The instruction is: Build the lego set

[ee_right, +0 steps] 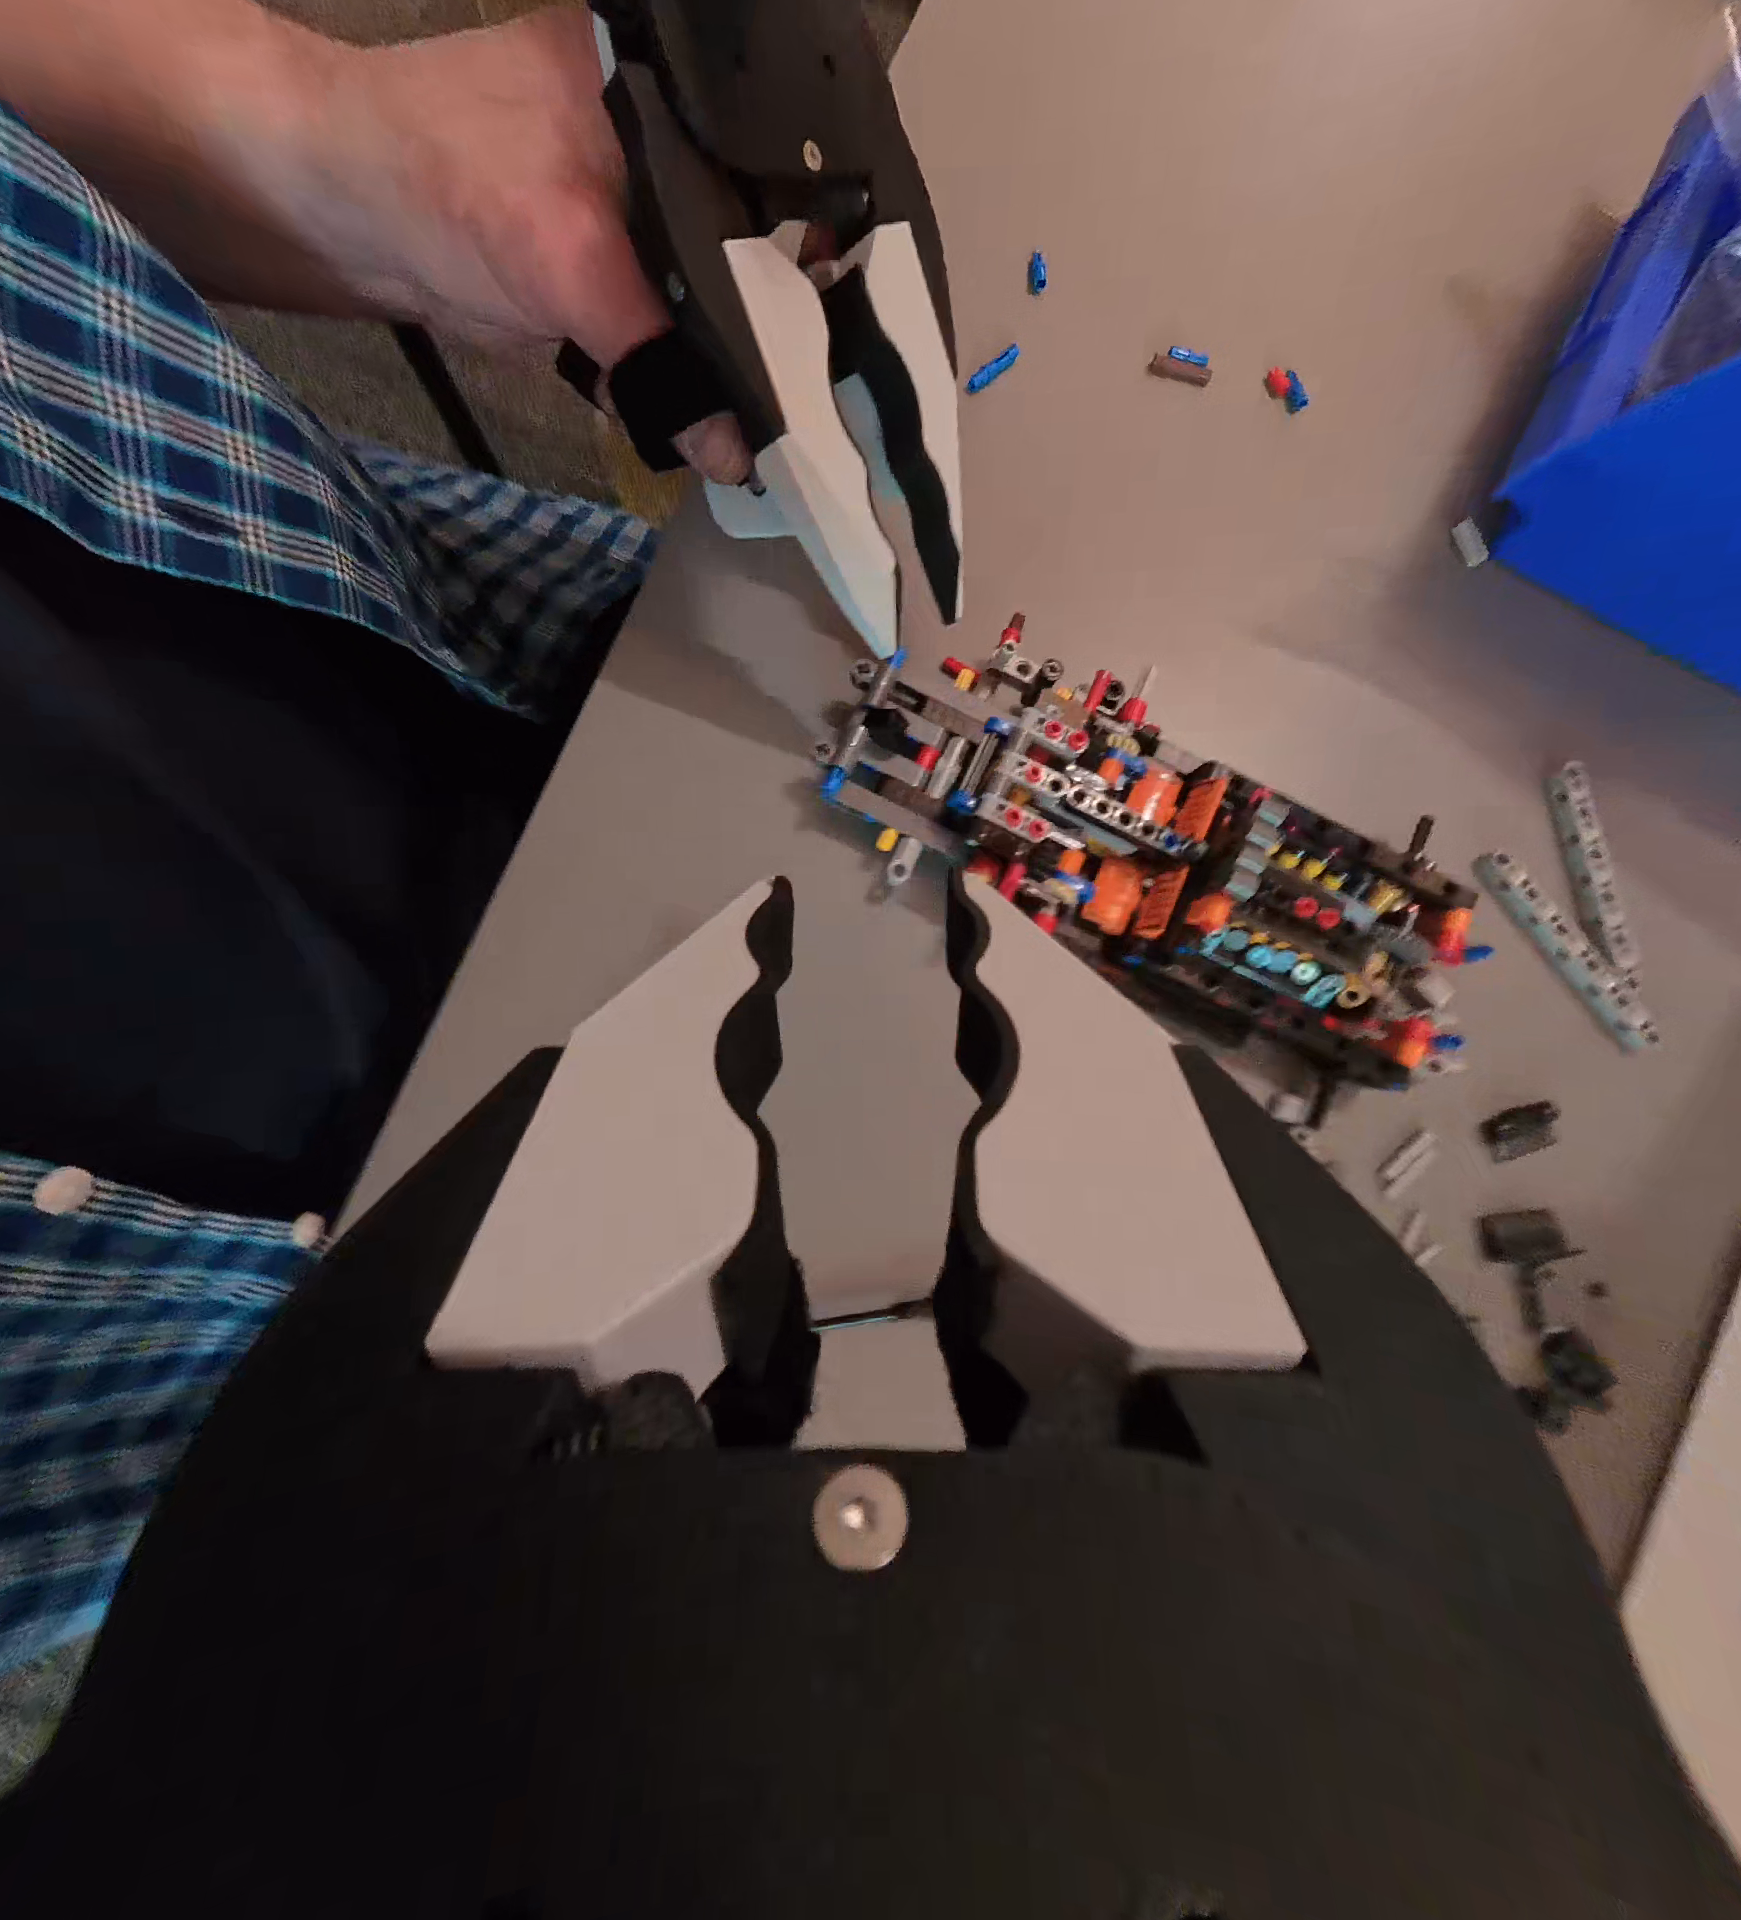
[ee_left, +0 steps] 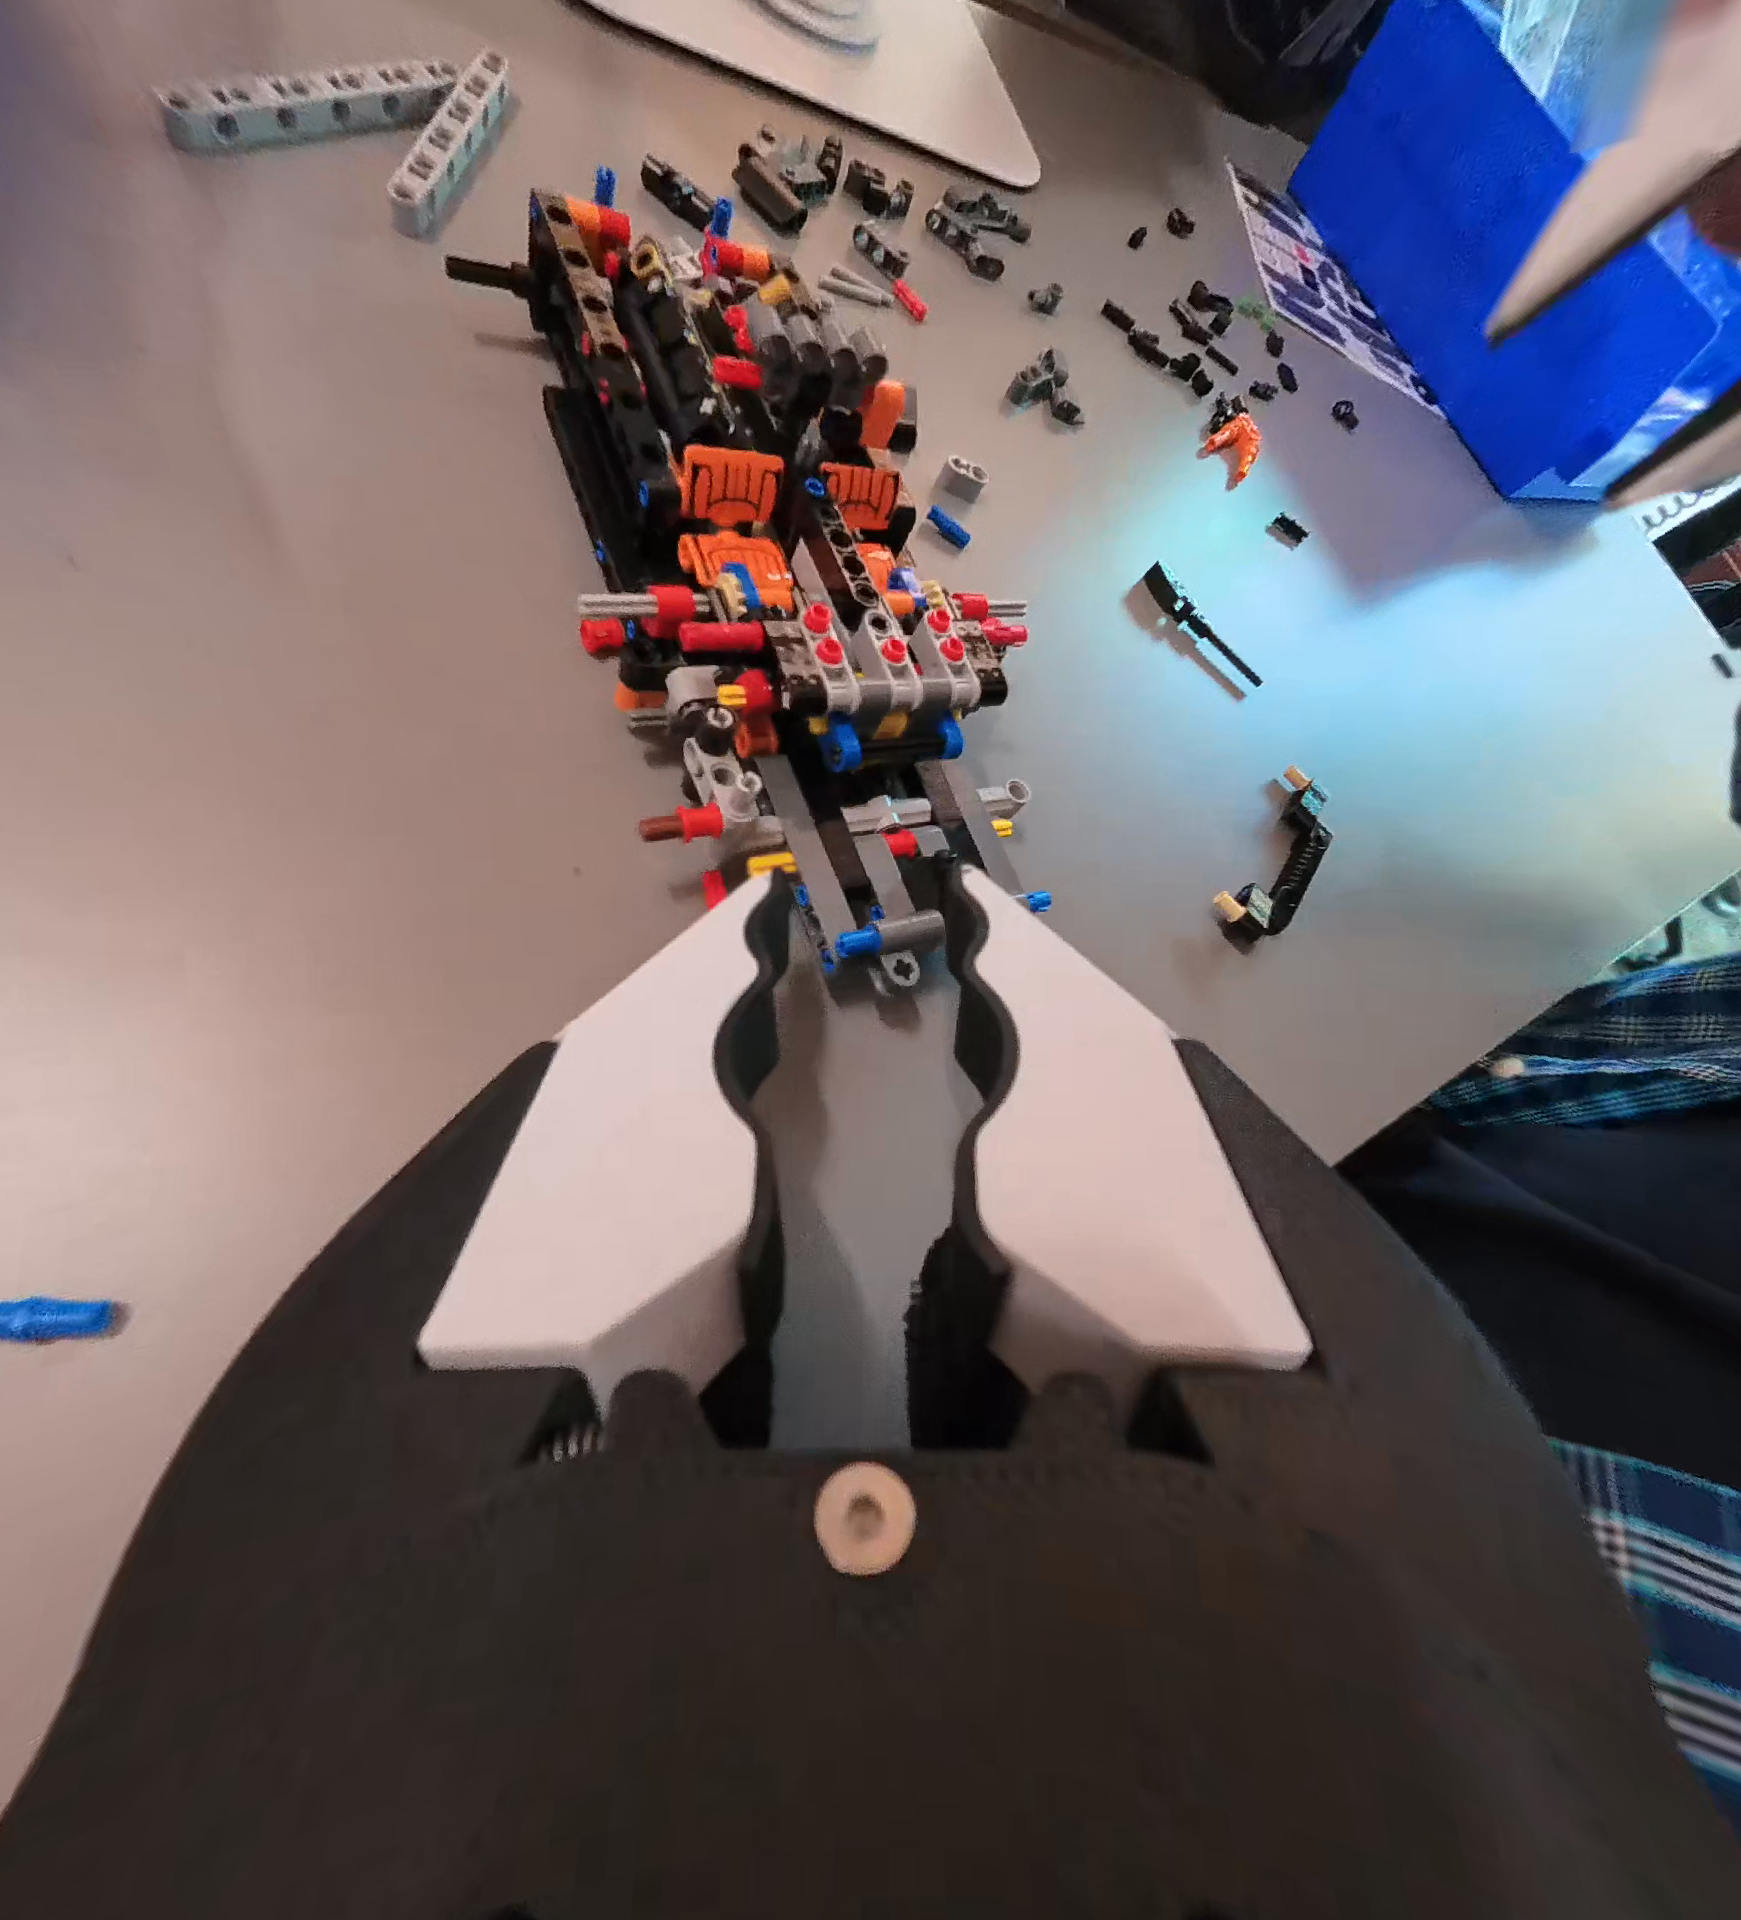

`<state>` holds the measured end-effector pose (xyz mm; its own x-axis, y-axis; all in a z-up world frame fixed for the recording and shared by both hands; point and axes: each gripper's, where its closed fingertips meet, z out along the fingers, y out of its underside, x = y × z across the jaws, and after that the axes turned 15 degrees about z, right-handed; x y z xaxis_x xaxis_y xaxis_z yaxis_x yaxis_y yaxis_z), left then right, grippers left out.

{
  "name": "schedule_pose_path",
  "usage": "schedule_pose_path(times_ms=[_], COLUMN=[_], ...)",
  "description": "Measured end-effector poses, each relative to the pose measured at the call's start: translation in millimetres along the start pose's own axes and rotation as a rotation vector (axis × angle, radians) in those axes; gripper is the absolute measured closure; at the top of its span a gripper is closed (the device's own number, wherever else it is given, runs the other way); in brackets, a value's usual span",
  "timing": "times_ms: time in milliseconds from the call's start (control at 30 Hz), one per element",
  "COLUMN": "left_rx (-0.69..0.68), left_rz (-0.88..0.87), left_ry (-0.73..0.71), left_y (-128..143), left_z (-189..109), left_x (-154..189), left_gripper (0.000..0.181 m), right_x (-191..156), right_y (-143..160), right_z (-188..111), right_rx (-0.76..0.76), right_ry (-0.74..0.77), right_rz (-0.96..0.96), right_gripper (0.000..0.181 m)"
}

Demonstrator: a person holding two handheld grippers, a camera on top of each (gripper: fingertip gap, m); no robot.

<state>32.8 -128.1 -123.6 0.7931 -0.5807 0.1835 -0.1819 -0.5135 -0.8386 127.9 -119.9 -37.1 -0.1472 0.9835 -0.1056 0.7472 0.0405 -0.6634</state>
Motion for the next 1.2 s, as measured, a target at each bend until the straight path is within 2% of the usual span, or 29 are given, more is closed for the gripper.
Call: schedule_pose_path(times_ms=[33, 267, 400, 633, 833, 933, 1200], left_rx=[0.005, 0.003, -0.009, -0.021, -0.009, 0.012, 0.044], left_rz=[0.008, 0.029, 0.038, 0.044, 0.03, 0.041, 0.052], left_ry=[-0.003, -0.001, -0.008, -0.027, -0.093, -0.112, -0.103], left_y=[-1.9, -1.2, 2.6, 10.8, 14.5, 12.7, 9.0], left_z=[-2.3, -8.5, -7.1, 0.2, 5.4, 4.2, 3.1], left_x=[-1.3, -8.6, -11.3, -14.4, -24.4, -25.1, -22.4], left_gripper=[0.151, 0.151, 0.151, 0.147, 0.141, 0.141, 0.14], right_x=[-4.1, -26.5, -25.0, -2.6, 16.7, 18.4, 15.3], right_y=[4.2, 31.4, 49.4, 100.3, 133.4, 137.2, 131.0], right_z=[-1.4, 0.3, 0.7, -10.0, -22.6, -24.6, -36.4], right_rx=[0.016, 0.121, 0.185, 0.288, 0.437, 0.503, 0.586], right_ry=[0.001, 0.027, 0.078, 0.259, 0.285, 0.226, 0.186], right_rz=[0.033, 0.195, 0.291, 0.366, 0.479, 0.535, 0.523], right_gripper=[0.154, 0.153, 0.144, 0.132, 0.125, 0.117, 0.114])
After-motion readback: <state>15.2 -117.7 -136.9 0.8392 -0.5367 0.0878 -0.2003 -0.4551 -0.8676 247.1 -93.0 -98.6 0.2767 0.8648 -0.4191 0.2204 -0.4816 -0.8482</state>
